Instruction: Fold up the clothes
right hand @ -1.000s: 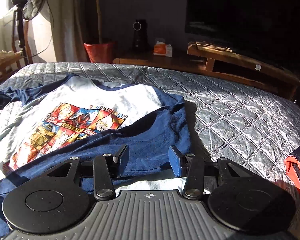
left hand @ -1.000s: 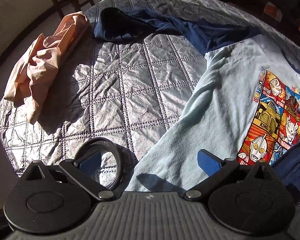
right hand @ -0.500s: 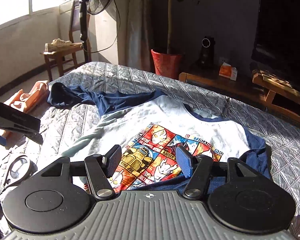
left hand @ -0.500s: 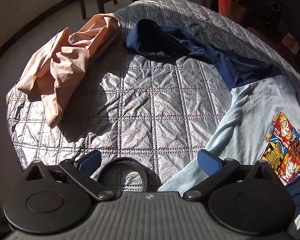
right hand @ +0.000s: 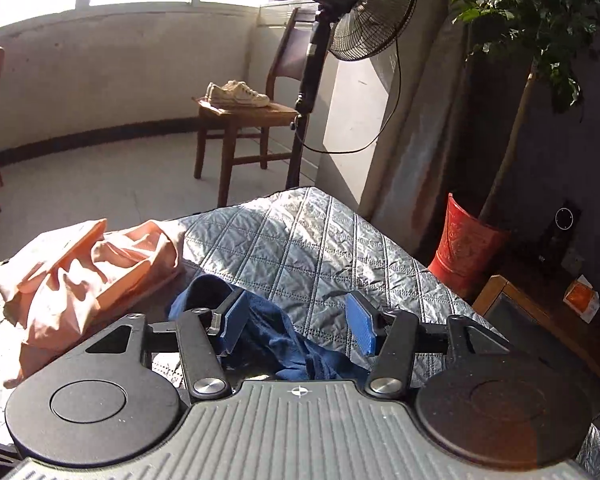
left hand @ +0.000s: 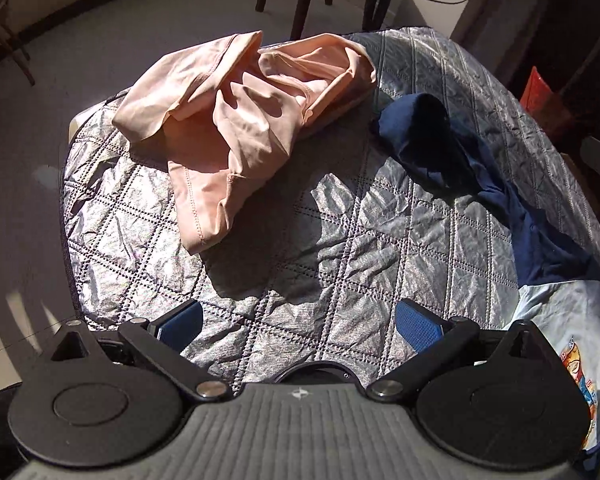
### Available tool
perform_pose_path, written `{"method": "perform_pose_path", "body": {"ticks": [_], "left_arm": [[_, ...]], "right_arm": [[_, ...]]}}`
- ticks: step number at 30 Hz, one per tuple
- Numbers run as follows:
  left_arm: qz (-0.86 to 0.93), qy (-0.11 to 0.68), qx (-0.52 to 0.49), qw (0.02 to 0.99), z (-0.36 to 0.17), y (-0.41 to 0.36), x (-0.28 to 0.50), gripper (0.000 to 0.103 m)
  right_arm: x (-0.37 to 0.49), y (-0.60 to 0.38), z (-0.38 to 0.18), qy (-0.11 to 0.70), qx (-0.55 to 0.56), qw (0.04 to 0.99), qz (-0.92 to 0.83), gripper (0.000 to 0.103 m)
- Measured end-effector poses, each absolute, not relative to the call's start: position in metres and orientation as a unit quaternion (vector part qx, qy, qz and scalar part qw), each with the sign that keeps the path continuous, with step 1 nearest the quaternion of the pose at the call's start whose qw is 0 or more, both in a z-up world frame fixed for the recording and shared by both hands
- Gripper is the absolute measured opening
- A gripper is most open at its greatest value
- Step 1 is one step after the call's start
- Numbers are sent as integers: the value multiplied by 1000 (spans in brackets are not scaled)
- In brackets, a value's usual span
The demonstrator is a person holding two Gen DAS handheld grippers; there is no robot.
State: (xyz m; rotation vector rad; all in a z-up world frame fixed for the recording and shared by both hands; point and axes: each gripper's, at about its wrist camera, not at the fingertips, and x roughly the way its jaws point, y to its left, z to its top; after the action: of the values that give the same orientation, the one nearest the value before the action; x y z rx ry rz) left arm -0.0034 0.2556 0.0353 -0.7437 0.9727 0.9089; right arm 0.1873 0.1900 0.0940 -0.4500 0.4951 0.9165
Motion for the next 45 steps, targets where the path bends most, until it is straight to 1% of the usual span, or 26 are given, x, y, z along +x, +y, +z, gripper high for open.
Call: {"method": "perform_pose_path", "body": {"ticks": [3,7,8,12,13,14,15,16,17,19,20,21,26,28,29,30,32,36,37,38,39,40,41,43,45], "left_arm": [[407,442,-350,718,34,262,-7,102],[399,450,-367,710,29,268,-11,102],[395,454,-371,708,27,268,-12,102],[384,461,-381,703,23,269,-14,102],[383,462,-381,703,22,269,-14,102],[381,465,-383,702,21,269,-14,102],[378,468,-385,700,20,269,-14,102],[376,469,-388,699,19,269,-15,102],[374,471,-391,697,18,269,-15,102],[372,475,-393,694,16,268,-15,102],[370,477,-395,693,15,267,-15,102],[367,478,-398,692,14,266,-15,102],[359,480,-395,697,15,256,-12,102],[360,480,-393,697,16,252,-10,102],[360,480,-392,697,16,250,-10,102],[358,480,-392,698,16,248,-9,102],[357,481,-387,701,17,244,-7,102],[359,483,-370,708,16,235,-2,102],[359,485,-369,706,15,234,-1,102],[360,486,-369,706,15,232,0,102],[361,485,-367,707,15,231,1,102],[363,484,-366,707,15,229,2,102],[364,484,-364,708,16,227,3,102],[364,481,-363,710,18,223,5,102],[365,480,-359,713,19,218,8,102]], "right_arm": [[194,230,64,253,-260,824,435,60],[197,263,38,277,-268,803,454,60],[195,271,34,280,-273,796,463,61],[180,309,13,268,-351,761,475,63],[178,315,10,255,-362,764,469,61],[175,320,7,242,-372,768,462,52],[178,323,7,251,-361,773,457,41],[181,325,7,260,-349,778,453,7],[185,321,11,271,-319,789,450,8],[198,298,27,294,-213,819,444,7],[205,287,34,303,-159,831,439,7],[212,260,47,307,-79,848,425,7],[200,113,79,271,203,880,334,7],[173,53,73,267,273,882,277,7],[157,30,66,273,285,884,248,8],[141,12,58,287,279,890,220,8],[121,-11,37,353,236,888,176,19],[79,-39,21,371,123,912,123,21],[69,-46,17,375,94,916,110,28],[63,-42,21,356,53,926,114,39],[59,-37,26,342,22,930,131,45],[61,-31,29,337,2,929,155,56],[63,-24,33,332,-17,926,178,59],[71,-6,47,319,-51,920,223,59],[82,11,50,320,-57,913,246,58]]}}
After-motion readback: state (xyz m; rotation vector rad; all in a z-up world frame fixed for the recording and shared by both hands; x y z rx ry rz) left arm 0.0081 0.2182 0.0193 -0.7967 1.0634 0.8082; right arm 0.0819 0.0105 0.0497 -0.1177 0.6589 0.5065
